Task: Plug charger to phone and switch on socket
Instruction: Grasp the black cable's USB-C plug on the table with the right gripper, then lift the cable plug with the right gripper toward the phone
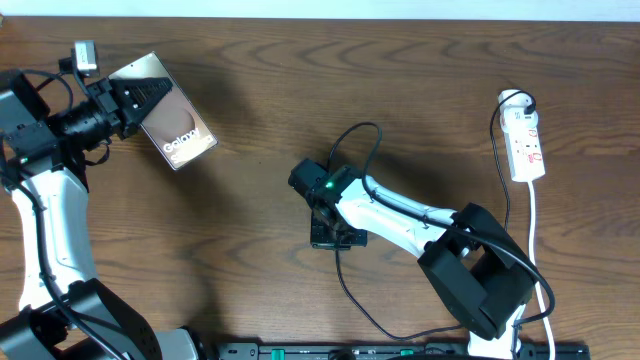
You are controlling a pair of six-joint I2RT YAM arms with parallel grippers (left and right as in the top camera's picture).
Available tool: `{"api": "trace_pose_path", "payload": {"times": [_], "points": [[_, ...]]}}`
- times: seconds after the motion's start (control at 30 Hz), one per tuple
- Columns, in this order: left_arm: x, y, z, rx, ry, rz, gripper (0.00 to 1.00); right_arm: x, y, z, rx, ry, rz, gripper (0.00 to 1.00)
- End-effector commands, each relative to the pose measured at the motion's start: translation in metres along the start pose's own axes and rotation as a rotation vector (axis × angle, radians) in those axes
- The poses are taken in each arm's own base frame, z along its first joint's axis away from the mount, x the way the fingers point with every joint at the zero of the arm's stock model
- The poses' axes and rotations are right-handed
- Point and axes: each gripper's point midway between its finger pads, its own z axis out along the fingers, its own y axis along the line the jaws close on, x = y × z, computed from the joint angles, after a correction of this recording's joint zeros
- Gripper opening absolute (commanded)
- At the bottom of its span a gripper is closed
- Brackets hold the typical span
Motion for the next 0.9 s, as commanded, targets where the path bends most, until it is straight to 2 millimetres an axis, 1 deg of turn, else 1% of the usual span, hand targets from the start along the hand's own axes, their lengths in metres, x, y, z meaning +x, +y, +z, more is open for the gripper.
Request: {"api": "trace_pose_path", "payload": {"times": [0.0,0.07,0.13,0.2,0.27,0.37,0.43,0.47,0.5,0.57,0.6,0.7,0.87], "points": [[0.004,-0.007,0.0,0.03,0.022,0.028,0.07,0.004,-0.004,0.004,0.016,0.008,0.002,0.01],[0.004,-0.007,0.0,0.03,0.022,0.027,0.08,0.003,-0.004,0.004,0.015,0.007,0.003,0.01],[0.004,-0.007,0.0,0.028,0.021,0.028,0.08,-0.002,-0.003,0.003,-0.001,-0.001,-0.009,0.01],[0.003,-0.006,0.0,0.021,0.016,0.027,0.08,-0.007,0.003,0.0,-0.039,-0.003,-0.054,0.01],[0.002,-0.005,0.0,0.017,0.013,0.028,0.08,-0.016,0.013,-0.005,-0.101,-0.009,-0.118,0.01],[0.002,-0.005,0.0,0.015,0.011,0.028,0.08,-0.03,0.037,-0.021,-0.253,-0.019,-0.257,0.01],[0.002,-0.005,0.0,0.015,0.011,0.028,0.08,-0.036,0.06,-0.04,-0.42,-0.016,-0.385,0.01],[0.002,-0.005,0.0,0.015,0.011,0.028,0.07,-0.037,0.074,-0.055,-0.532,-0.016,-0.472,0.01],[0.002,-0.005,0.0,0.015,0.011,0.028,0.08,-0.035,0.094,-0.085,-0.749,-0.021,-0.628,0.01],[0.002,-0.005,0.0,0.016,0.011,0.032,0.08,-0.029,0.104,-0.118,-0.976,-0.032,-0.77,0.01],[0.002,-0.005,0.0,0.016,0.011,0.032,0.08,-0.025,0.106,-0.134,-1.092,-0.041,-0.836,0.01],[0.002,-0.005,0.0,0.016,0.011,0.035,0.08,-0.018,0.101,-0.166,-1.305,-0.077,-0.953,0.01],[0.002,-0.005,0.0,0.018,0.013,0.035,0.08,-0.012,0.097,-0.186,-1.445,-0.172,-1.093,0.01]]}}
